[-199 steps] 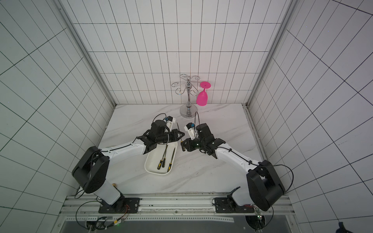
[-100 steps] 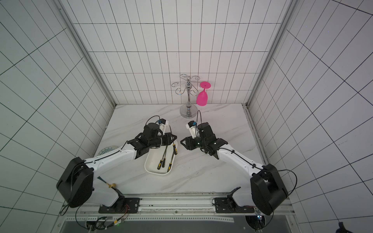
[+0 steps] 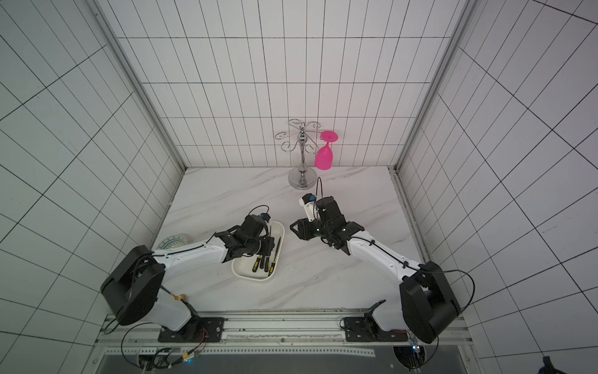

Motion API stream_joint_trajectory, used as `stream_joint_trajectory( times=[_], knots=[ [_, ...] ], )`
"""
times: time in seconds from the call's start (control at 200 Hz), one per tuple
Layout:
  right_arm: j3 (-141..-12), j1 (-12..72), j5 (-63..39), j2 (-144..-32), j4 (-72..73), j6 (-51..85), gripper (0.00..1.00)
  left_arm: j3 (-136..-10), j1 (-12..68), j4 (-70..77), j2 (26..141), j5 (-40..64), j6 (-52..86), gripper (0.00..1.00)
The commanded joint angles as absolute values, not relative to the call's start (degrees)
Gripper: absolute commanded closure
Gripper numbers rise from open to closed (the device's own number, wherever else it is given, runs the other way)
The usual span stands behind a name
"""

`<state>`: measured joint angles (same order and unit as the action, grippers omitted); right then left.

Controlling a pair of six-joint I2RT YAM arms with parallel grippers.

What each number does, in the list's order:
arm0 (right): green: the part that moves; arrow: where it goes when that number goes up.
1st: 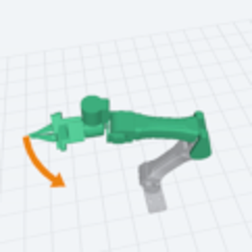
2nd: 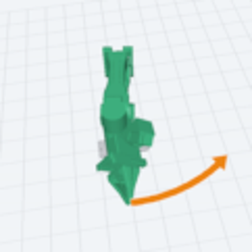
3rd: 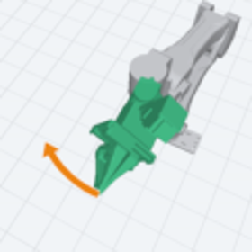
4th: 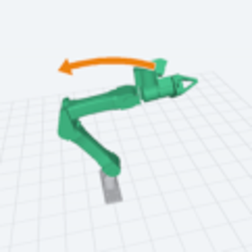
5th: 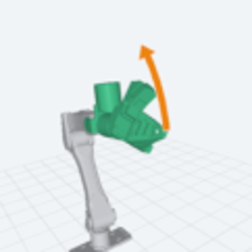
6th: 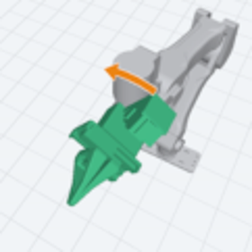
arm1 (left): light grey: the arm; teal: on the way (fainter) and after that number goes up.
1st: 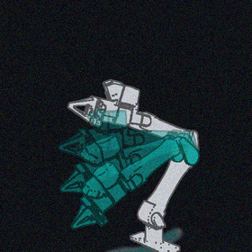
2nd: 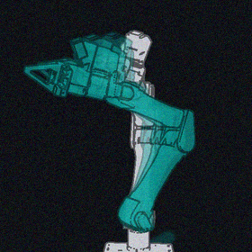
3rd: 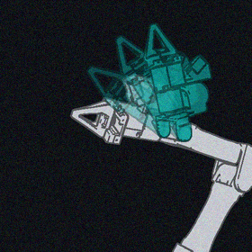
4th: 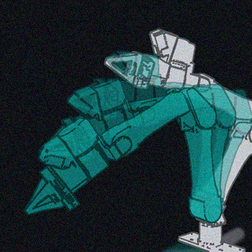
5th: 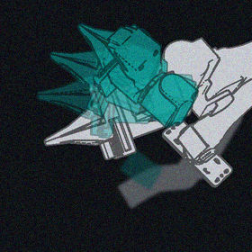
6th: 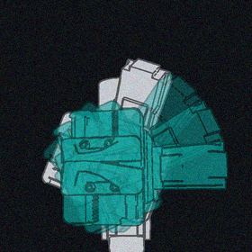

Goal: Put the file tool into the storage box
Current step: Place the file tool in the storage box, then pick up the file tool from the center of the board.

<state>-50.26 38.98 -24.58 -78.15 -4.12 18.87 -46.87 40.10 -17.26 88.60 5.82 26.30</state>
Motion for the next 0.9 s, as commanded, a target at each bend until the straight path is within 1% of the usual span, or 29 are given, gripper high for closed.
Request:
stream_joint_trajectory(
  times=[0.0,0.04,0.08,0.155,0.265,0.44,0.68,0.9],
  knots=[
    [-51.86,38.67,-23.32,-78.05,-4.12,19.25,0.56,-50.71,40.56,-18.76,91.22,4.58,24.95,0.84],
    [-51.86,38.59,-22.81,-78.05,-4.61,19.17,0.56,-51.29,40.61,-19.30,91.94,4.40,25.01,0.75],
    [-51.86,38.51,-21.70,-78.13,-5.09,19.16,0.55,-51.74,40.62,-19.71,92.36,3.95,25.15,0.68],
    [-51.85,38.11,-19.14,-78.57,-6.38,19.16,0.55,-52.03,40.65,-19.95,92.25,3.17,25.66,0.63],
    [-52.15,37.21,-15.48,-80.71,-8.98,19.15,0.54,-52.40,40.61,-19.70,91.11,2.84,26.19,0.62],
    [-55.70,36.32,-11.11,-88.48,-16.76,18.14,0.53,-53.48,40.61,-19.05,89.03,2.72,26.92,0.61],
    [-58.22,36.30,-8.50,-94.23,-16.82,16.90,0.52,-54.02,40.62,-18.50,87.59,2.56,27.26,0.56],
    [-60.90,36.43,-5.97,-100.13,-17.36,15.56,0.52,-52.91,40.61,-18.11,86.60,2.06,27.55,0.54]
  ],
)
